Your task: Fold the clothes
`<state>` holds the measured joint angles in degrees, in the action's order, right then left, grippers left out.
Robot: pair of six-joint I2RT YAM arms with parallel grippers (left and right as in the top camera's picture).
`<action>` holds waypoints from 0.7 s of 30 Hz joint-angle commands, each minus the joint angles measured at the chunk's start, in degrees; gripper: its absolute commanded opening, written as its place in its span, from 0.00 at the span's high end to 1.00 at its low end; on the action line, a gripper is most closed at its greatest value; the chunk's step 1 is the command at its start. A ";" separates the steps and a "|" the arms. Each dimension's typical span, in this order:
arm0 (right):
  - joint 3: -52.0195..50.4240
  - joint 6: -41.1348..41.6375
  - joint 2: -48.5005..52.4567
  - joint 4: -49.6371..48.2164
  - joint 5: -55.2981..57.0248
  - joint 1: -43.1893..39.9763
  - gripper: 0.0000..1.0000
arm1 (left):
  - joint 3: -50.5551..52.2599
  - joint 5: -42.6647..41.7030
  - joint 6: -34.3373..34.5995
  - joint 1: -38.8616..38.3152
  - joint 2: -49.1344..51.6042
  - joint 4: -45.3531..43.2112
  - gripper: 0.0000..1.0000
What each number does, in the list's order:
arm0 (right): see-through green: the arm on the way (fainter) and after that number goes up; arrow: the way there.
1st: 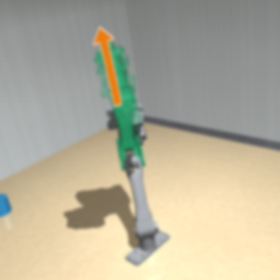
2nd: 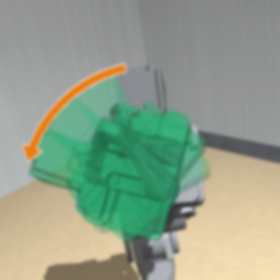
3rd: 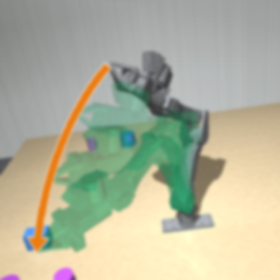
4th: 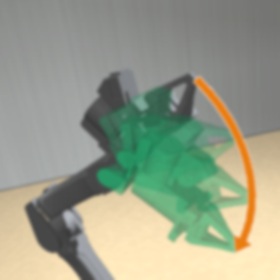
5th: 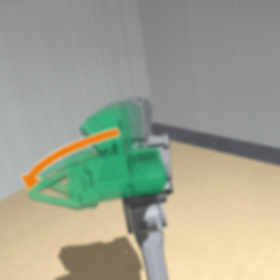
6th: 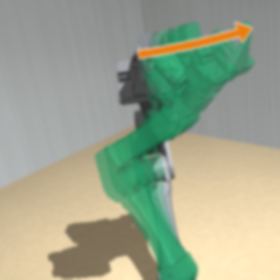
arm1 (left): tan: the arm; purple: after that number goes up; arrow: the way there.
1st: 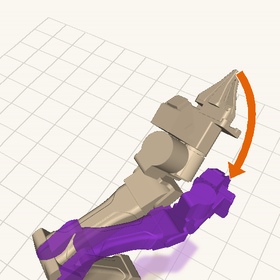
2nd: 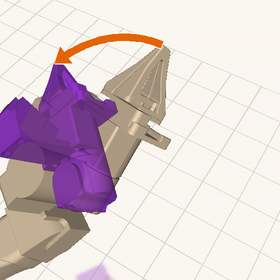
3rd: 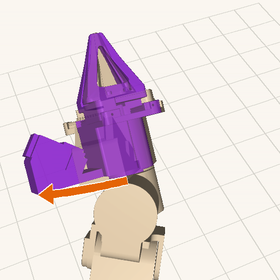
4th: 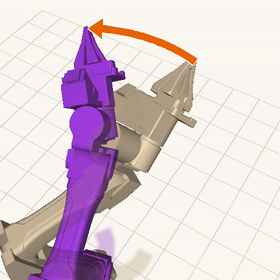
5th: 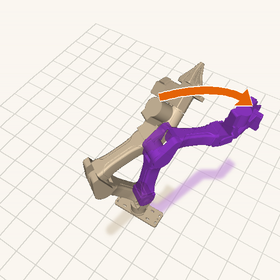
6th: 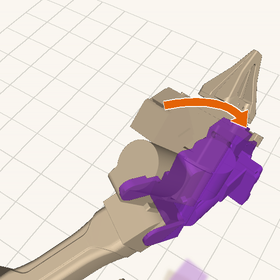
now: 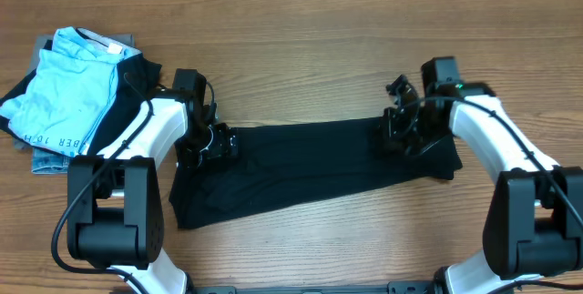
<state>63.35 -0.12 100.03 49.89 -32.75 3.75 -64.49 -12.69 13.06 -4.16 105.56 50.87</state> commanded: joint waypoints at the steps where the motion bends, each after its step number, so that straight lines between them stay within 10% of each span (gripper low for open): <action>1: -5.53 4.63 0.09 -4.63 7.21 1.03 0.96 | 0.61 0.17 -1.31 -0.37 0.83 -0.20 0.14; 21: -12.09 19.43 0.07 -2.45 29.70 -6.86 0.96 | 0.61 4.35 -1.03 -0.35 0.83 -0.04 0.13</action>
<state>50.94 18.48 97.78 45.84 -15.14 0.71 -64.42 -10.68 13.06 -4.16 105.56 50.94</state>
